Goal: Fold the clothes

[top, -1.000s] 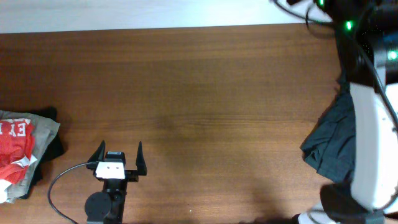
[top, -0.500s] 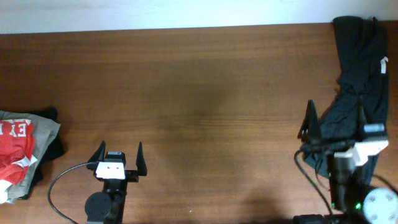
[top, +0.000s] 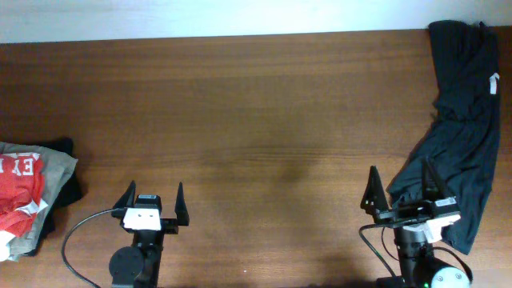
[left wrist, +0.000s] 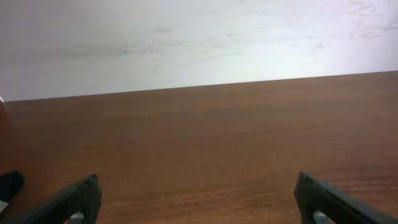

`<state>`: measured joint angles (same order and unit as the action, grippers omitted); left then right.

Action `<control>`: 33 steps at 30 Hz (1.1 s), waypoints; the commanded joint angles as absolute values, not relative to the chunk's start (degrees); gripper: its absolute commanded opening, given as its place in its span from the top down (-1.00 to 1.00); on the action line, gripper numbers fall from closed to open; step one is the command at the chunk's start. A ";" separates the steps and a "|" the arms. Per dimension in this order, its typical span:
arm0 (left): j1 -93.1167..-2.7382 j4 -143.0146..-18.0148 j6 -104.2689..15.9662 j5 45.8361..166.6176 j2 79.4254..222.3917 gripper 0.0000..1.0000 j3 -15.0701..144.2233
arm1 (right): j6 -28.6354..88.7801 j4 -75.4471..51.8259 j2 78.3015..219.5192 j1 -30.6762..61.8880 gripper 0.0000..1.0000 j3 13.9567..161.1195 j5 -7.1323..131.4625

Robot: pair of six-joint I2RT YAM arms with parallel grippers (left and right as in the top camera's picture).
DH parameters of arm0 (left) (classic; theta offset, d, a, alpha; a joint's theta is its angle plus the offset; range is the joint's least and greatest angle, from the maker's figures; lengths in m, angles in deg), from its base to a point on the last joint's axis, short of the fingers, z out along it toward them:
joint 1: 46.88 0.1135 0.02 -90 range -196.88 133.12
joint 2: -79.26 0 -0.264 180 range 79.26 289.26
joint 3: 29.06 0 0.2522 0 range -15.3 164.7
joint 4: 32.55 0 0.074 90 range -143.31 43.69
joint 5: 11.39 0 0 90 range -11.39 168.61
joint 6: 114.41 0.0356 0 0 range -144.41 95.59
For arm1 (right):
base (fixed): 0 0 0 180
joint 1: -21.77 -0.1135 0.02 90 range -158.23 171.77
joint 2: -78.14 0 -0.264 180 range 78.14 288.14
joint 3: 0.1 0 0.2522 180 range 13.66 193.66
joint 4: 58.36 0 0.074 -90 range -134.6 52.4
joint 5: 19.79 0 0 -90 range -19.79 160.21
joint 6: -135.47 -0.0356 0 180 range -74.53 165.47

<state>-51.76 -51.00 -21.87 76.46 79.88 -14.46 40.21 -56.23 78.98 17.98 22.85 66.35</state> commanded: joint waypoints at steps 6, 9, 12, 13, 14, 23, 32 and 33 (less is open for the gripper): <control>-51.98 -50.95 -22.20 76.41 79.67 -0.98 -14.79 | 37.37 -60.28 78.32 17.54 -0.97 14.18 66.26; -51.98 -50.95 -22.20 76.41 79.67 -0.98 -14.79 | 37.02 -59.80 78.32 17.65 -0.98 13.98 66.39; -51.98 -50.93 -22.20 76.41 79.67 -0.98 -14.76 | 37.00 -54.22 78.32 17.65 -0.97 13.98 66.37; -51.98 -50.95 -22.20 76.41 79.67 -0.98 -14.79 | 36.98 -50.18 78.32 17.65 -0.97 13.98 66.33; -51.98 -50.95 -22.20 76.41 79.67 -0.98 -14.79 | 36.72 -47.71 78.32 17.65 -0.98 13.98 66.20; -51.98 -50.95 -22.22 76.41 79.67 -0.98 -14.76 | 35.49 -40.45 78.32 17.65 -0.97 13.98 66.15; -51.98 -50.95 -22.20 76.41 79.67 -0.98 -14.76 | 35.51 -40.45 78.35 17.65 -0.97 13.98 66.15; -51.98 -50.95 -22.22 76.41 79.67 -0.98 -14.76 | 35.51 -40.45 78.35 17.65 -0.97 13.98 66.18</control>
